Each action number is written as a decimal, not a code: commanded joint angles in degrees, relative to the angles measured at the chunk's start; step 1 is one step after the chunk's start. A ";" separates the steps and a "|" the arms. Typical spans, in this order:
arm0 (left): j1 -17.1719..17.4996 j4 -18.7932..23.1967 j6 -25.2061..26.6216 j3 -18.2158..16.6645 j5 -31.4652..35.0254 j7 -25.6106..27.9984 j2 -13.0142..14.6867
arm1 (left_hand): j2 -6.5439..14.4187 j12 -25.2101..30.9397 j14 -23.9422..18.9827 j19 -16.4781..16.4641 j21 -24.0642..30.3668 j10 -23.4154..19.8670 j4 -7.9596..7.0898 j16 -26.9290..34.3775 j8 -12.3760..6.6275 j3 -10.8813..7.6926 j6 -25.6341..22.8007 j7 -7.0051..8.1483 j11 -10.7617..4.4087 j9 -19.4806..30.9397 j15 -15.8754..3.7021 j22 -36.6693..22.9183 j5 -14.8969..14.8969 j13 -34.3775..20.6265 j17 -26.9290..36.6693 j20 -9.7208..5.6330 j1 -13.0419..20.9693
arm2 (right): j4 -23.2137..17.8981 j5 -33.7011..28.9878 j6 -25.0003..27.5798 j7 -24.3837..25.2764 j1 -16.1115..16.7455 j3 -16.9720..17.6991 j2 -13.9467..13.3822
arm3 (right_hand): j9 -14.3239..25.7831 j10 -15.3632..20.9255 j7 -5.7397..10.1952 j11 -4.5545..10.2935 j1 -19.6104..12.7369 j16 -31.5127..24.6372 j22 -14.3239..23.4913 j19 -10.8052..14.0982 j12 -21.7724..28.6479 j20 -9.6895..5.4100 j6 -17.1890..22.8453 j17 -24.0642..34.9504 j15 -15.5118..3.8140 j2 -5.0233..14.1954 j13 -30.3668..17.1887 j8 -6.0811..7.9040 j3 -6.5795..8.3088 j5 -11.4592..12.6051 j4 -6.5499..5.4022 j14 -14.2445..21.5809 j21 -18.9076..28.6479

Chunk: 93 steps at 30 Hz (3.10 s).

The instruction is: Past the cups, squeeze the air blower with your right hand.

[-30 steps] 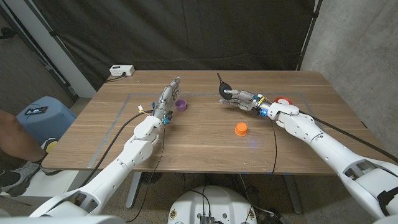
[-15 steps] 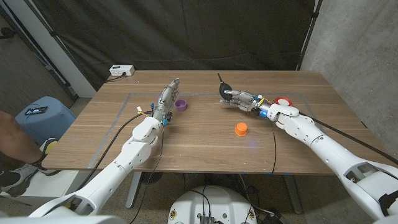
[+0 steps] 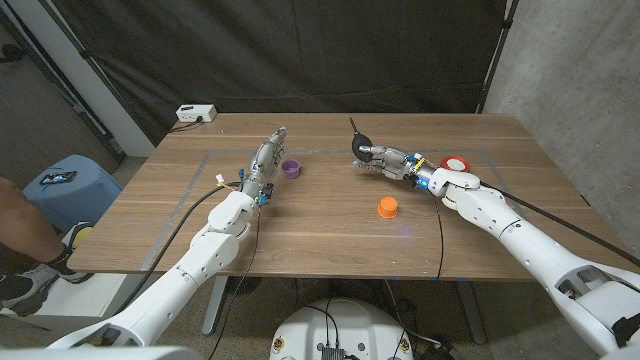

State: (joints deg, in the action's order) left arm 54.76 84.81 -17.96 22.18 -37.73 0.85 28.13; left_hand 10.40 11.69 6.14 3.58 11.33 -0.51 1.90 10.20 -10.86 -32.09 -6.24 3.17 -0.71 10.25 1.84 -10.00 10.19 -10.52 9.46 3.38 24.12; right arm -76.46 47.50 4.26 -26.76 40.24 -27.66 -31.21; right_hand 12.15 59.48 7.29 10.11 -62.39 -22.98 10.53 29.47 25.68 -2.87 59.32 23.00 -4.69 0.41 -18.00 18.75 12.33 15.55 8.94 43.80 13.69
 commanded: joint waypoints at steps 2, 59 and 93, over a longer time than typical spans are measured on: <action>1.87 2.27 0.13 -0.36 -0.11 0.71 0.91 | -0.04 0.20 -0.09 -0.29 -0.06 -0.27 0.34 -0.05 0.15 -0.03 -0.53 0.03 -0.28 0.24 0.00 -0.07 0.16 -0.16 0.09 -0.01 -0.35 | -2.37 0.76 0.69 1.43 1.45 0.35 -0.81 | 0.20 0.70 -0.11 0.07 -0.81 -0.42 0.12 0.38 0.26 -3.31 0.68 0.35 -8.63 0.14 -0.14 0.27 0.14 -0.15 0.31 0.66 0.43; 1.82 2.33 -0.01 -0.03 0.27 0.97 0.63 | -0.08 0.08 0.01 -0.25 -0.10 -0.25 0.59 -0.09 0.21 -0.06 -0.52 -0.02 -0.43 0.24 -0.09 -0.07 0.17 -0.16 0.10 0.00 -0.50 | -3.44 5.27 4.44 -1.88 2.31 1.78 -3.02 | 0.24 -4.91 -1.14 -1.46 3.09 2.75 0.20 -1.10 -2.02 -1.84 -4.67 -0.29 -7.53 -0.69 -0.58 -2.21 -2.29 -1.24 -2.04 -1.83 -0.41; 2.58 1.66 -0.78 -0.94 -1.21 -0.84 1.40 | -0.11 0.05 0.06 -0.26 -0.10 -0.23 0.71 -0.09 0.23 -0.06 -0.52 0.06 -0.36 0.24 0.06 -0.07 0.17 -0.16 0.10 0.02 -0.60 | -2.34 5.78 6.62 -5.01 0.42 0.57 -2.50 | 0.04 -9.03 -2.17 -2.76 5.11 4.21 0.24 -2.15 -3.92 -1.02 -8.29 -0.10 -6.87 -1.18 -0.45 -4.26 -3.62 -1.44 -2.56 -4.49 -0.84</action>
State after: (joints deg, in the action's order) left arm 56.92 86.70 -18.10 21.58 -38.40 0.62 29.30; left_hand 10.17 11.69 6.14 3.59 11.33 -0.51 2.29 10.20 -10.86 -32.16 -6.23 3.17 -0.71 10.25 1.84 -10.00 10.19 -10.52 9.46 3.38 23.88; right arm -79.07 52.94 9.98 -30.74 41.28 -26.71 -33.95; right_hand 12.14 51.01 5.33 7.38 -57.81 -19.03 10.53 27.78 22.03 -2.65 51.53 22.73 -3.76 -0.66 -18.34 14.80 8.92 14.34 6.48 39.52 12.93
